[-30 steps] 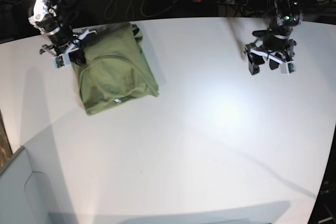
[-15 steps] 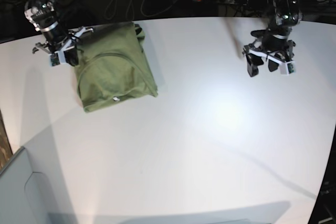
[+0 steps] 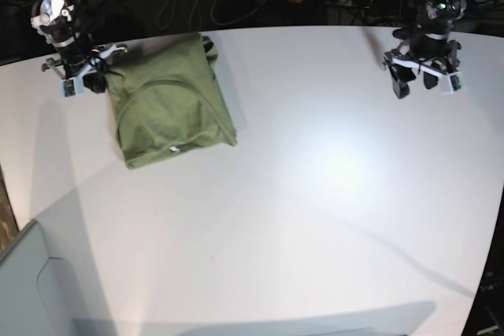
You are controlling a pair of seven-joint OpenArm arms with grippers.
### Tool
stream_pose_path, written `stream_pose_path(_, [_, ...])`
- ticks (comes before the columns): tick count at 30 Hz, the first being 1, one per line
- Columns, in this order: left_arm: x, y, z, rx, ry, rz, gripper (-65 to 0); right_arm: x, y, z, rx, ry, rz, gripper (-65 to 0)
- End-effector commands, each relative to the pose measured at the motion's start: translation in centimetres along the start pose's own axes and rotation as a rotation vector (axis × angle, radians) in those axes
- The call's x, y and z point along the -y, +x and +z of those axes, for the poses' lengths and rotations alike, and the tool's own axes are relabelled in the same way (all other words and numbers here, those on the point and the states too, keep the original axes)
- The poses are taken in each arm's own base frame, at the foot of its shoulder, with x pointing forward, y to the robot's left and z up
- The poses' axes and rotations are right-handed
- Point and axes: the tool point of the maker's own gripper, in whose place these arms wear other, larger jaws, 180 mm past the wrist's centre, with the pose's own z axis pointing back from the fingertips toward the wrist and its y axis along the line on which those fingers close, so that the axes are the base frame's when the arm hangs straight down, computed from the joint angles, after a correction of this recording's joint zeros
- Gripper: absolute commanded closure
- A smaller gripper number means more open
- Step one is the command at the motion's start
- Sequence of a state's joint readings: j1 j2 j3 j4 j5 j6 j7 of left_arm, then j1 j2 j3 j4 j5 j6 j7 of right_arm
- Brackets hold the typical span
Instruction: Fold the T-shirt properly
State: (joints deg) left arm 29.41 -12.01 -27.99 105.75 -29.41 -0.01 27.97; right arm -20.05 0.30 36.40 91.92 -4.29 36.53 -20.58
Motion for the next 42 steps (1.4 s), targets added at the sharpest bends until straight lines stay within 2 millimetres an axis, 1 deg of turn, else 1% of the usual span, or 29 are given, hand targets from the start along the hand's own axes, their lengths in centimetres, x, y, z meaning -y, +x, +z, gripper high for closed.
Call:
stream_pose_path(1, [-0.3,1.0,0.4,0.038,0.009,0.000,-42.1,-0.7,0.8,0.2,0.032,0.028,0.015,0.0])
stream_pose_path(6, [-2.2,0.8,1.2,0.044,0.068,0.030,-42.1,-3.6,-0.5,0.6,-0.002,0.102,0.044,0.0])
stream_pose_path(9, [-2.5,0.4,1.5,0.035,0.077,0.030,-42.1,-5.1,-0.5,1.1,-0.006,0.137,0.070,0.0])
stream_pose_path(11, [-2.7,0.0,1.7,0.024,0.080,0.028,-41.9,-5.4,-0.4,1.3,-0.003,0.140,0.078,0.0])
stream_pose_path(13, [-2.8,-0.3,1.9,0.014,0.083,0.026,-41.7,-5.4,-0.7,1.6,-0.012,0.140,0.078,0.0])
stream_pose_path(16, [-2.8,-1.4,2.2,-0.008,0.088,0.040,-41.6,-5.5,-1.1,1.8,-0.020,0.141,0.078,0.0])
stream_pose_path(18, [-2.9,-2.1,2.6,-0.026,0.093,0.046,-41.5,-5.3,-1.4,2.1,-0.028,0.136,0.076,0.0])
stream_pose_path(20, [-2.5,-2.3,3.2,-0.028,0.089,0.044,-40.9,-5.0,-1.5,2.3,-0.032,0.123,0.076,0.0])
stream_pose_path(21, [-2.3,-2.6,3.8,-0.033,0.088,0.043,-38.5,-4.2,-1.3,2.8,-0.027,0.099,0.080,0.0])
stream_pose_path(22, [-2.0,-2.8,4.4,-0.038,0.088,0.042,-34.9,-3.7,-1.6,3.4,-0.033,0.078,0.077,0.0])
stream_pose_path(24, [-1.5,-2.8,5.5,-0.040,0.082,0.030,-23.4,-3.2,-1.8,4.5,-0.036,0.049,0.075,0.0])
stream_pose_path(25, [-1.3,-3.1,6.1,-0.049,0.083,0.029,-17.5,-3.0,-2.1,5.2,-0.050,0.033,0.076,0.0])
stream_pose_path(26, [-1.2,-3.5,6.6,-0.059,0.085,0.031,-12.3,-2.9,-2.9,6.0,-0.073,0.026,0.077,0.0])
stream_pose_path(28, [-1.2,-4.5,7.5,-0.086,0.099,0.036,-2.9,-3.5,-4.9,7.3,-0.124,0.035,0.065,0.0])
stream_pose_path(29, [-1.4,-5.3,8.0,-0.108,0.109,0.040,0.0,-3.8,-6.1,8.0,-0.156,0.039,0.056,0.0])
stream_pose_path(31, [-1.7,-6.9,9.1,-0.153,0.128,0.051,0.0,-4.3,-8.5,9.6,-0.226,0.052,0.041,0.0])
stream_pose_path(32, [-1.8,-7.6,9.5,-0.172,0.136,0.059,0.0,-4.6,-9.6,10.1,-0.254,0.061,0.028,0.0])
stream_pose_path(34, [-2.3,-10.1,10.3,-0.233,0.162,0.092,0.0,-6.0,-12.0,10.4,-0.313,0.106,-0.004,0.0])
stream_pose_path(37, [-3.4,-13.5,10.8,-0.312,0.202,0.146,0.0,-8.3,-16.2,10.3,-0.406,0.183,-0.073,0.0])
stream_pose_path(39, [-4.4,-16.7,10.9,-0.386,0.231,0.182,0.0,-9.3,-18.3,8.9,-0.444,0.245,-0.100,0.0])
stream_pose_path(40, [-4.7,-18.3,10.5,-0.420,0.235,0.201,0.0,-10.2,-19.7,8.3,-0.458,0.278,-0.131,0.0])
stream_pose_path(42, [-6.1,-20.6,9.7,-0.479,0.256,0.201,0.0,-11.4,-21.5,6.7,-0.455,0.323,-0.195,0.0])
